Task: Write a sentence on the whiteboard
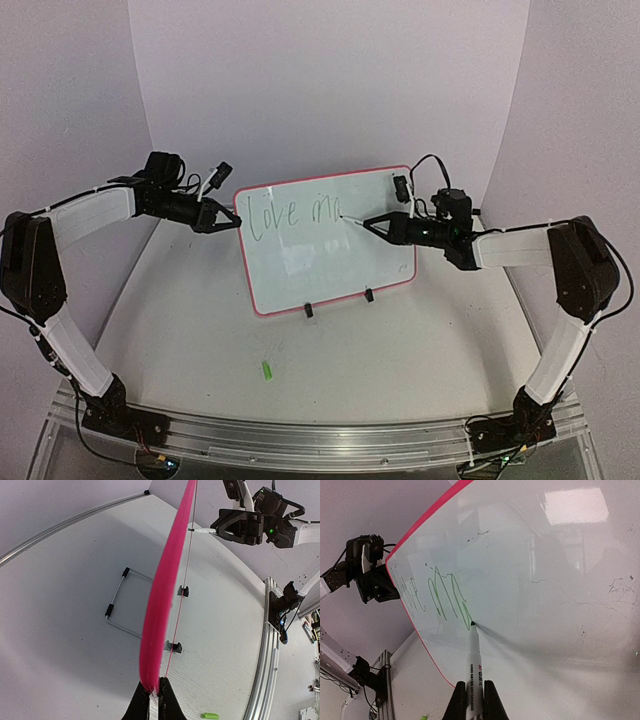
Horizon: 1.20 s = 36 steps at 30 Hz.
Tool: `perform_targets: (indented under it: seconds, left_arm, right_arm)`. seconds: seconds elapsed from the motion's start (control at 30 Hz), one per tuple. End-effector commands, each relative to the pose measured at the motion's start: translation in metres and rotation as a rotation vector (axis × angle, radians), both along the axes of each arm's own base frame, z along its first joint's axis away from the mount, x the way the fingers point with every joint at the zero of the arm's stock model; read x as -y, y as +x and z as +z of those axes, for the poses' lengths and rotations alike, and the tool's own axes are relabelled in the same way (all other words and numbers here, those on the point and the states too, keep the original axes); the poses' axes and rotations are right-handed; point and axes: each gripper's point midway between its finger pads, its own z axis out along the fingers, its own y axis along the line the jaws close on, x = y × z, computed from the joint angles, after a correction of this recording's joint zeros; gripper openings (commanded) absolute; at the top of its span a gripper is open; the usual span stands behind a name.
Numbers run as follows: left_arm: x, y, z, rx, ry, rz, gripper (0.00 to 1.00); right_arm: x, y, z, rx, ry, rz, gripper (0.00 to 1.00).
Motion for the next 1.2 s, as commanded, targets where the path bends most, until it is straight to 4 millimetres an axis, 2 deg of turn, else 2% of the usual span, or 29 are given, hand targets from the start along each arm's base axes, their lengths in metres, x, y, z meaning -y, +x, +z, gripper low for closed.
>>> perform_targets:
  seconds: [0.0,0.23,0.5,0.73,1.03,1.17]
  left_arm:
    - [-0.001,-0.002,-0.004,0.002,0.042,-0.003,0.00]
    - [-0.001,-0.002,-0.004,0.004,0.042,-0.001,0.00]
    - [-0.002,-0.003,-0.002,0.008,0.045,0.003,0.00]
    - [-0.001,-0.003,-0.004,0.005,0.049,-0.001,0.00]
    - [0.001,-0.003,-0.007,0.001,0.054,-0.004,0.00]
    - [0.002,-0.003,-0.009,-0.004,0.056,-0.005,0.00]
  right_arm:
    - [0.016,0.015,0.009,0.027,-0.015,-0.123,0.00]
    - [0.020,0.012,0.021,0.047,-0.005,-0.136,0.00]
    - [0.012,-0.011,0.054,0.077,0.056,-0.024,0.00]
    - [0.008,0.001,0.064,0.098,0.073,-0.025,0.00]
    - [0.002,0.017,0.067,0.112,0.082,-0.031,0.00]
    - [0.000,0.024,0.062,0.101,0.080,-0.039,0.00]
